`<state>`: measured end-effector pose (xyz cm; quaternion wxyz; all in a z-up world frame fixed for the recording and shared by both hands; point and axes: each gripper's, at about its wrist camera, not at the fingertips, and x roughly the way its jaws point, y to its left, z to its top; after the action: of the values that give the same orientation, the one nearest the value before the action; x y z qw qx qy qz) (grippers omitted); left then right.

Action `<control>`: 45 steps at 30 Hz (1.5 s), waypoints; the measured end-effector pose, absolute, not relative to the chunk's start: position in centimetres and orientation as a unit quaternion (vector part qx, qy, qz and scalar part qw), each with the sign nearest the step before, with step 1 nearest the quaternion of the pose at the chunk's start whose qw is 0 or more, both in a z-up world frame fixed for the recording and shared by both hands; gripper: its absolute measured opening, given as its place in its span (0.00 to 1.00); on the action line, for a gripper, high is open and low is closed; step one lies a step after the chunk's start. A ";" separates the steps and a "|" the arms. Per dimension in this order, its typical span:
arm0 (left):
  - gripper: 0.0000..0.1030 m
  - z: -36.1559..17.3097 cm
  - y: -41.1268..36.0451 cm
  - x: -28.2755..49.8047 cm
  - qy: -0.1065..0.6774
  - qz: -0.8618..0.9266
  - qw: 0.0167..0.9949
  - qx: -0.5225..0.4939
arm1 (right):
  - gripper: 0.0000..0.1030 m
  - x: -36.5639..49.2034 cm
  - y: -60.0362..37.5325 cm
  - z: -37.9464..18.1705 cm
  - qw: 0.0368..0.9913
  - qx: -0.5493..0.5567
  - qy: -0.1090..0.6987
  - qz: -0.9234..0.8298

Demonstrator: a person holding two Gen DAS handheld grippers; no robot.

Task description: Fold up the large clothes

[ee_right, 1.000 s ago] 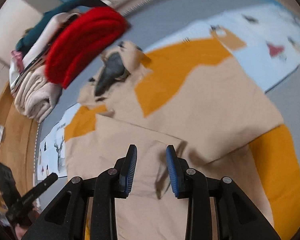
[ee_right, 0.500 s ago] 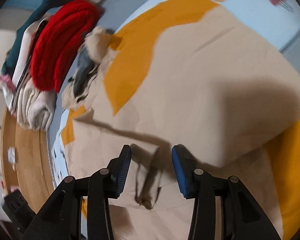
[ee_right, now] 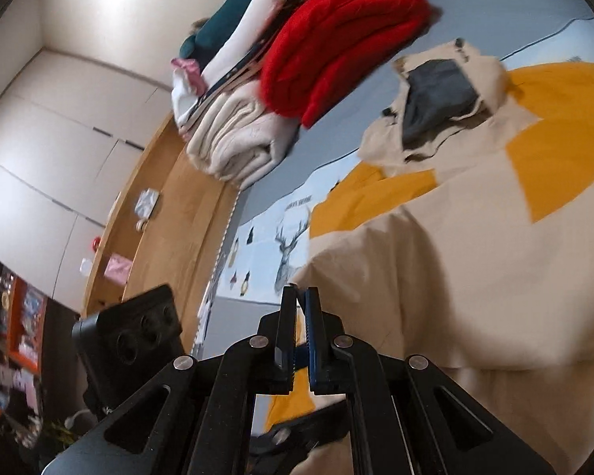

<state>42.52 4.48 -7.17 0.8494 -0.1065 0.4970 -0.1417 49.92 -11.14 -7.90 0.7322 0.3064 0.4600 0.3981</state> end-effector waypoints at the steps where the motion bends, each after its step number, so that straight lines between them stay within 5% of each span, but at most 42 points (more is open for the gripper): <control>1: 0.42 -7.4 4.9 42.7 0.501 -0.121 0.851 -0.101 | 0.06 49.8 -10.9 -7.9 0.731 0.305 0.462 0.400; 3: 0.14 -7.7 6.6 42.9 0.503 -0.087 0.853 -0.112 | 0.07 49.7 -10.7 -7.8 0.746 0.289 0.464 0.382; 7: 0.15 -8.4 12.3 43.2 0.505 -0.024 0.839 -0.202 | 0.37 50.0 -12.0 -7.6 0.808 0.240 0.460 0.280; 10: 0.28 -9.5 15.4 43.3 0.513 -0.013 0.815 -0.268 | 0.37 50.7 -13.9 -9.2 0.817 0.238 0.487 0.196; 15: 0.30 -11.1 18.3 43.4 0.527 -0.003 0.789 -0.317 | 0.37 51.8 -16.4 -12.7 0.793 0.235 0.553 0.100; 17: 0.19 -11.3 18.8 43.4 0.525 -0.004 0.785 -0.328 | 0.37 52.0 -17.2 -13.9 0.783 0.233 0.573 0.072; 18: 0.05 -11.2 19.0 43.4 0.525 -0.003 0.786 -0.325 | 0.37 52.1 -17.5 -14.5 0.780 0.234 0.577 0.064; 26: 0.04 -12.4 24.0 42.4 0.521 0.086 0.768 -0.363 | 0.37 52.0 -20.0 -17.0 0.752 0.250 0.610 0.004; 29: 0.15 -13.3 25.1 41.8 0.523 0.092 0.744 -0.406 | 0.37 51.8 -20.6 -17.2 0.746 0.260 0.613 -0.008; 31: 0.36 -13.2 25.1 41.4 0.523 0.082 0.738 -0.419 | 0.37 51.9 -20.4 -16.9 0.748 0.261 0.610 -0.007; 33: 0.38 -13.6 24.3 41.7 0.537 0.065 0.732 -0.415 | 0.37 52.0 -20.4 -16.5 0.753 0.261 0.603 -0.002; 35: 0.36 -14.4 23.4 42.0 0.558 0.060 0.725 -0.400 | 0.37 51.9 -20.4 -15.8 0.762 0.258 0.594 0.005; 37: 0.09 -15.5 22.7 42.2 0.577 0.061 0.716 -0.388 | 0.37 52.1 -20.2 -15.2 0.770 0.253 0.586 0.013; 38: 0.06 -15.6 22.6 42.2 0.577 0.059 0.716 -0.388 | 0.37 52.1 -20.2 -15.0 0.773 0.252 0.582 0.017; 45: 0.08 -13.4 22.2 42.6 0.561 0.092 0.764 -0.305 | 0.37 52.2 -21.4 -16.6 0.748 0.291 0.596 0.003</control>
<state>42.63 22.18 -13.42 0.7638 -0.3049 0.5614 0.0924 52.17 -21.45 -16.61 0.7484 0.2910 0.5960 0.0033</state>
